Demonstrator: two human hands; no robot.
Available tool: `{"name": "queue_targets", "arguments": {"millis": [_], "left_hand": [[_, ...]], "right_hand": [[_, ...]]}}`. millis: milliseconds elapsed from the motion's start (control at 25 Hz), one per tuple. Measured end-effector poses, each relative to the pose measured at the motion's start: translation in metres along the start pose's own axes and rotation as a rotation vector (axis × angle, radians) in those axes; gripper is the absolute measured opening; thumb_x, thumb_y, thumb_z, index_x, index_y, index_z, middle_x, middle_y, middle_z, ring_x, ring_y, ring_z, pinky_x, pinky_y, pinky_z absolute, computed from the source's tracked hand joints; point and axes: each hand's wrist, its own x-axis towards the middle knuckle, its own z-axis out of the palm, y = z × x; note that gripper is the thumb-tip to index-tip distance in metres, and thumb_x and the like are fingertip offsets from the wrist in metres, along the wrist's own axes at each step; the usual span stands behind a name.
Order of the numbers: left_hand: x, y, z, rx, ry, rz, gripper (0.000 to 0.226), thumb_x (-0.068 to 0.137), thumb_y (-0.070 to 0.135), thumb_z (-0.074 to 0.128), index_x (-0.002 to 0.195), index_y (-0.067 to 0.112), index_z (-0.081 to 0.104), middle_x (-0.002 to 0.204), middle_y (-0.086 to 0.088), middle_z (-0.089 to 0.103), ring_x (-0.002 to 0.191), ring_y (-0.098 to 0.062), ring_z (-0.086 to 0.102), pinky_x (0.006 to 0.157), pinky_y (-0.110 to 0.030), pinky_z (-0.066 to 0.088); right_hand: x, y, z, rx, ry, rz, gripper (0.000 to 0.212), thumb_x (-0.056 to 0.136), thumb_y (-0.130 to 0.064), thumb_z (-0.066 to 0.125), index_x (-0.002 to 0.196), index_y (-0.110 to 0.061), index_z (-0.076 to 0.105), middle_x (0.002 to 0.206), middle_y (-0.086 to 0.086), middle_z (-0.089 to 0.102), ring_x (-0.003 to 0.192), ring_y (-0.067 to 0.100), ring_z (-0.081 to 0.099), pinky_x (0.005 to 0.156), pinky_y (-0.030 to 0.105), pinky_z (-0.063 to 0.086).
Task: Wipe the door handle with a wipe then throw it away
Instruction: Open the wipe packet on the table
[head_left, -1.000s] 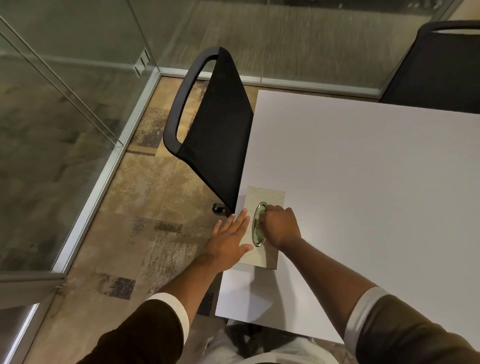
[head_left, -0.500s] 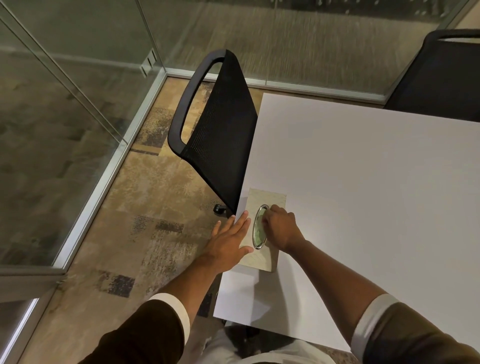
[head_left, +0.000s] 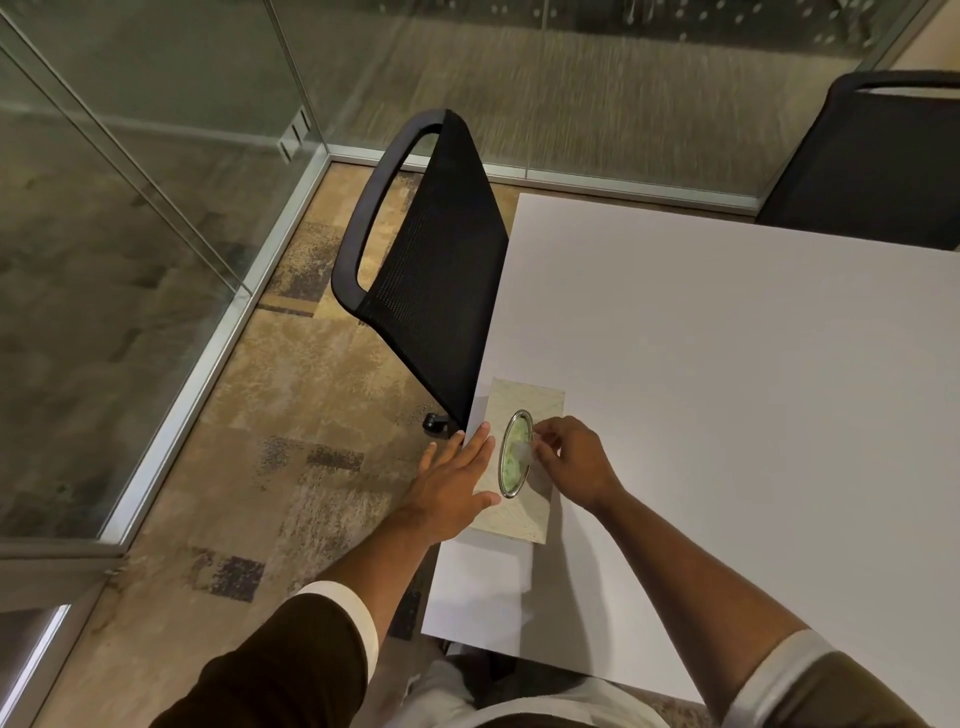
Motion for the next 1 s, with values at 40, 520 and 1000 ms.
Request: {"name": "queue_targets", "arguments": {"millis": [40,520,1000], "left_hand": [[0.0,0.0,0.0,-0.008,0.0,-0.001,0.086,0.107,0.061,0.041,0.17,0.03,-0.009,0.174,0.016,-0.028,0.167,-0.022,-0.013,0.133,-0.056,-0.003],[-0.003,0.009,-0.009,-0.01,-0.01,-0.035,0.086,0.108,0.056,0.046,0.171,0.028,-0.005,0.175,0.016,-0.025,0.167,-0.024,-0.012,0.134,-0.058,-0.001],[0.002,0.01,-0.007,0.039,-0.02,-0.068,0.089,0.106,0.062,0.047,0.171,0.03,-0.005,0.176,0.015,-0.023,0.167,-0.027,-0.01,0.132,-0.061,0.002]], "right_hand": [[-0.001,-0.002,0.0,-0.001,-0.015,-0.015,0.026,0.098,-0.023,0.071,0.118,-0.006,0.073,0.11,0.013,0.071,0.099,0.028,0.066,0.091,0.039,0.053],[-0.001,-0.017,0.019,-0.458,-0.007,0.041,0.028,0.102,-0.024,0.049,0.097,-0.025,0.077,0.095,-0.002,0.07,0.095,0.026,0.067,0.085,0.041,0.037],[-0.016,-0.019,-0.012,-0.115,0.109,0.122,0.023,0.105,-0.042,0.06,0.107,-0.025,0.075,0.109,-0.005,0.076,0.106,0.025,0.069,0.093,0.042,0.043]]}}
